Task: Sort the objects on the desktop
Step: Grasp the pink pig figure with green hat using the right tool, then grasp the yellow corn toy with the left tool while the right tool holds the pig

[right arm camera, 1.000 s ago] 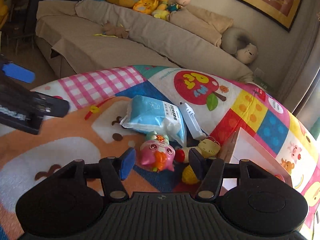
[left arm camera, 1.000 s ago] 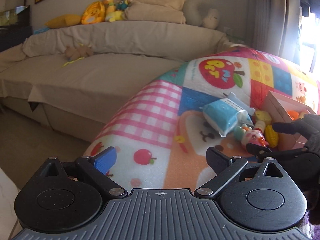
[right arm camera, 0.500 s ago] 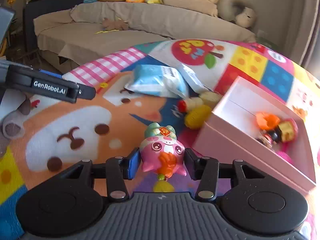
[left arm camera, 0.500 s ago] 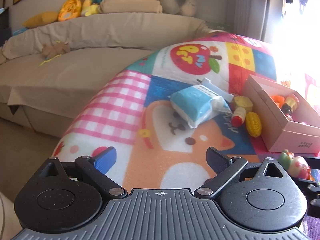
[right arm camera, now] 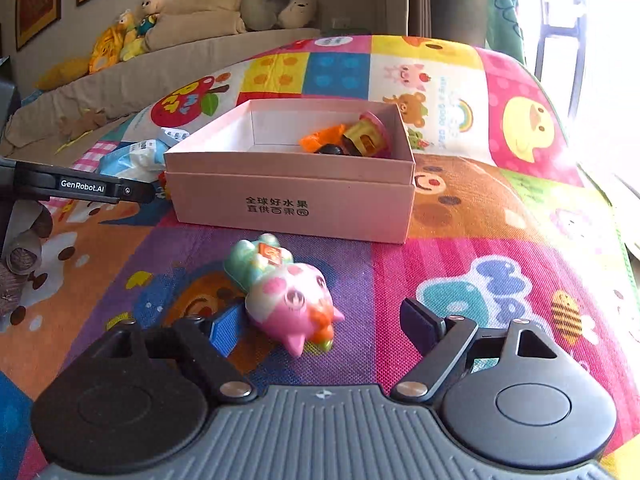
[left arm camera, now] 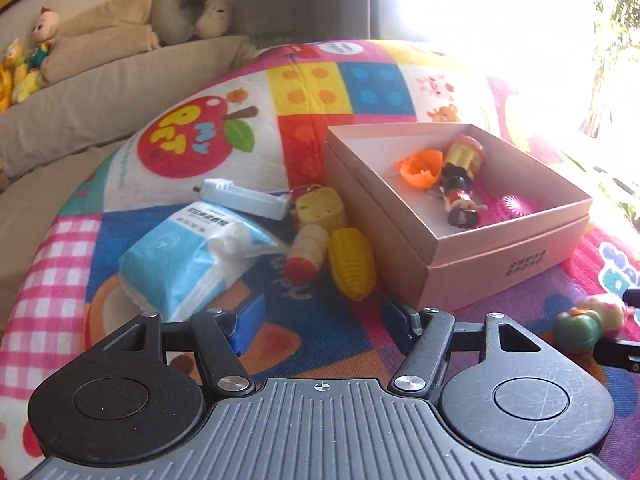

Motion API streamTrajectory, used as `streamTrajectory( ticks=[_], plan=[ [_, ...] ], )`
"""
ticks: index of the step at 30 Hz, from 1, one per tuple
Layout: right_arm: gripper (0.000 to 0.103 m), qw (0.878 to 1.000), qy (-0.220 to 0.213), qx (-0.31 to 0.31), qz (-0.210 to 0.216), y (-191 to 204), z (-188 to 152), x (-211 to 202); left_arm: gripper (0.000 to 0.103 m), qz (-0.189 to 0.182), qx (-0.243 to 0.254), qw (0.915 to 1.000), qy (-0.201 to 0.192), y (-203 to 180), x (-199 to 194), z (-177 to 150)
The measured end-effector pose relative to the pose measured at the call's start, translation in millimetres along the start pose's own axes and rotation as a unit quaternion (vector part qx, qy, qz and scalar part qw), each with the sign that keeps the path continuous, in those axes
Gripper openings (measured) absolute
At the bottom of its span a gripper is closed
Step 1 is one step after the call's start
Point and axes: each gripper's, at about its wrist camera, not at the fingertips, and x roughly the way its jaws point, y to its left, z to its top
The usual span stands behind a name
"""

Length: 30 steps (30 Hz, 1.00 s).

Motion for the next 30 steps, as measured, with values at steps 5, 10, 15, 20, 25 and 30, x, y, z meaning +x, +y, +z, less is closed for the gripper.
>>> streamTrajectory(
  ticks=[5, 10, 15, 20, 25, 30],
  plan=[
    [0.089, 1.000, 0.007, 0.021, 0.005, -6.2, 1.4, 5.7, 0.056, 0.012, 0.017, 0.9997, 0.008, -11.8, 15.5, 2.2],
    [0.095, 1.000, 0.006, 0.025, 0.002, -5.8, 1.2, 6.0, 0.047, 0.035, 0.052, 0.9980, 0.007, -23.3, 29.0, 7.3],
    [0.099, 0.999, 0.010, 0.038, 0.006, -9.5, 2.3, 8.2, 0.026, 0.038, 0.051, 0.9980, 0.008, -23.3, 28.7, 9.7],
    [0.100, 0.999, 0.012, 0.043, 0.006, -10.6, 2.8, 9.9, 0.011, 0.038, 0.027, 0.9989, 0.009, -7.7, -2.1, -2.3],
    [0.102, 0.999, 0.015, 0.042, 0.003, -9.7, 2.3, 10.8, 0.026, 0.066, 0.016, 0.9976, 0.009, 9.2, -25.3, -13.6],
    [0.103, 0.999, 0.022, 0.044, 0.003, -10.0, 2.4, 12.5, 0.042, 0.043, 0.035, 0.9985, 0.001, -0.7, -7.3, -1.7]
  ],
)
